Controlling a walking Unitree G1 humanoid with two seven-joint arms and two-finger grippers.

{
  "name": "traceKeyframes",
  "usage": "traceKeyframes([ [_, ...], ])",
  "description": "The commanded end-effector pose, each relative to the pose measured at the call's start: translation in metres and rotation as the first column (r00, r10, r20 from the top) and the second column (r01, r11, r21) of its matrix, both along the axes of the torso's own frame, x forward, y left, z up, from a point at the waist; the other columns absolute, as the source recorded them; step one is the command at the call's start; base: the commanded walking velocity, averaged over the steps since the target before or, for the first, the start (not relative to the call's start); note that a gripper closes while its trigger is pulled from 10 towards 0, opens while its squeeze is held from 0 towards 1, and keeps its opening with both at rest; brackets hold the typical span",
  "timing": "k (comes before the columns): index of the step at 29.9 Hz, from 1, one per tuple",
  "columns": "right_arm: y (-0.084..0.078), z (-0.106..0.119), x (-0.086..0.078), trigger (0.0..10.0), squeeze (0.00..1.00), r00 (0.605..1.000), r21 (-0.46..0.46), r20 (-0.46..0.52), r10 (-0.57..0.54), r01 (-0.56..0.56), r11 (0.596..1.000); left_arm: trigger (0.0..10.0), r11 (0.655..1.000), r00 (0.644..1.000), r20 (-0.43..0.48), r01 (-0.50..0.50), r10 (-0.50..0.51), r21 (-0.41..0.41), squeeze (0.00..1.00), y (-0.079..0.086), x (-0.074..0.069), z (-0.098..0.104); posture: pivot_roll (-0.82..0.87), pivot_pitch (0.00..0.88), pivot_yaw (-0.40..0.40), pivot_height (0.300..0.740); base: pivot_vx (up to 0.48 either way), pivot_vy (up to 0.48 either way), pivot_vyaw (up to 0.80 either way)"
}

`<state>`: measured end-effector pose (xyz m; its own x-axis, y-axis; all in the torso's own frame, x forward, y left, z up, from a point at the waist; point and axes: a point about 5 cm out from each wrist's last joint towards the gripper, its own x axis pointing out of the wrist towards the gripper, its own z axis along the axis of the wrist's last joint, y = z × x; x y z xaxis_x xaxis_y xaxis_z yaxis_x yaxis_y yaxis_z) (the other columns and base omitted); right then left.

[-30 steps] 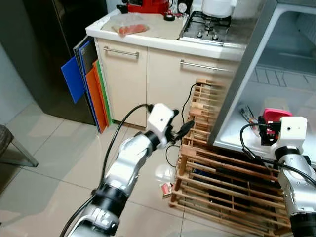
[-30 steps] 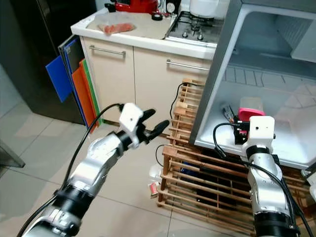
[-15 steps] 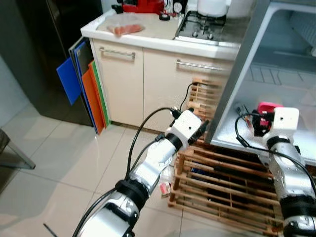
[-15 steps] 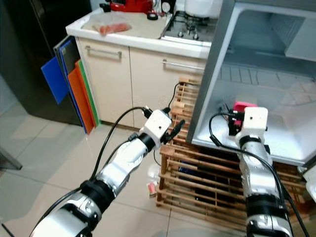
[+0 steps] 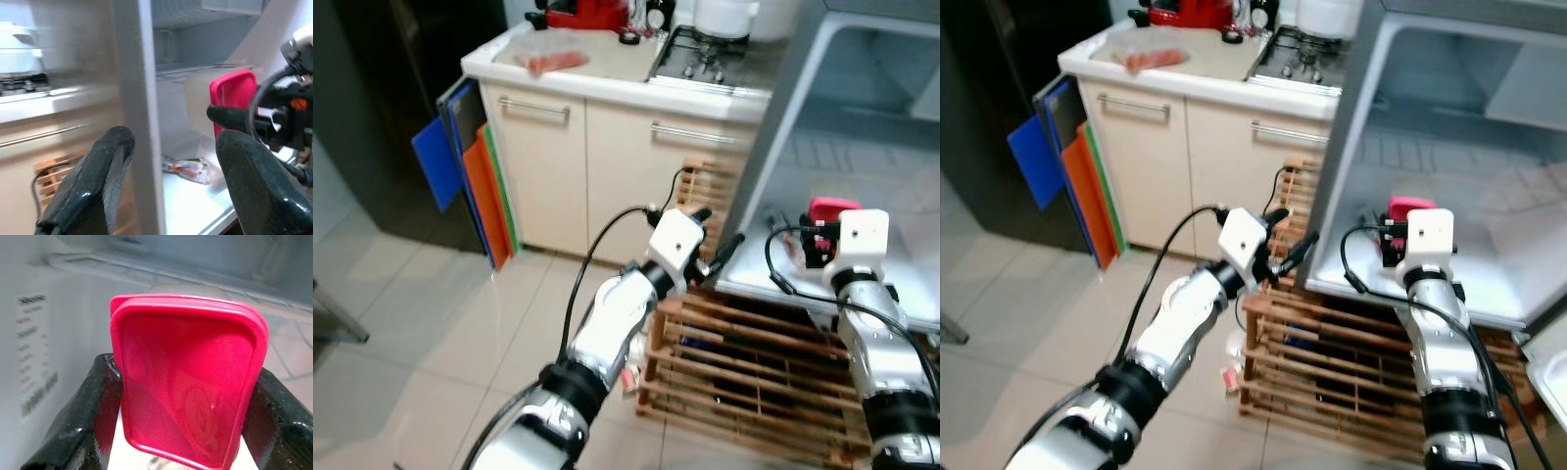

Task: Restocking fridge

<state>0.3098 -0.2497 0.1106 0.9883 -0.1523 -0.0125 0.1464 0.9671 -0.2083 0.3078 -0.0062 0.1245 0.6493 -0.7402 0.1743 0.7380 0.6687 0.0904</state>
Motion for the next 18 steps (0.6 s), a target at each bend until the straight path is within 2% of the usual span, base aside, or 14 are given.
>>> traceKeyframes([
  [1,0.004,0.002,0.000,0.0,0.19,1.000,-0.007,0.019,0.013,-0.013,1.000,10.0,1.000,1.000,-0.007,0.001,-0.001,-0.014,0.00,0.001,0.001,0.003,-0.09,0.000,-0.031,0.740,0.000,0.000,-0.62],
  [5,0.006,-0.001,-0.002,0.0,0.21,1.000,0.000,0.009,0.013,-0.013,1.000,10.0,1.000,1.000,-0.022,-0.016,0.016,0.006,0.00,0.012,0.003,0.000,-0.08,0.000,-0.035,0.740,0.000,0.000,-0.63],
  [8,0.007,-0.002,-0.001,0.0,0.22,1.000,0.000,0.006,0.012,-0.012,1.000,10.0,1.000,0.999,-0.030,-0.019,0.019,0.003,0.00,0.013,0.004,0.000,-0.07,0.000,-0.036,0.740,0.000,0.000,-0.64],
  [14,0.007,-0.001,0.000,0.0,0.26,1.000,0.006,0.009,0.002,-0.002,1.000,10.0,0.999,0.998,-0.053,-0.026,0.024,-0.044,0.00,0.015,0.005,0.004,-0.08,0.000,-0.037,0.740,0.000,0.000,-0.64],
  [15,0.007,0.000,0.000,0.0,0.26,1.000,0.008,0.013,-0.002,0.002,1.000,10.0,0.998,0.998,-0.055,-0.037,0.034,-0.050,0.00,0.019,0.005,0.003,-0.08,0.000,-0.036,0.740,0.000,0.000,-0.64],
  [18,0.005,0.000,-0.003,0.0,0.27,0.999,0.015,0.037,-0.026,0.025,1.000,10.0,0.985,0.985,-0.036,-0.168,0.169,0.025,0.00,0.043,0.006,-0.016,-0.08,0.000,-0.036,0.740,0.000,0.000,-0.65],
])
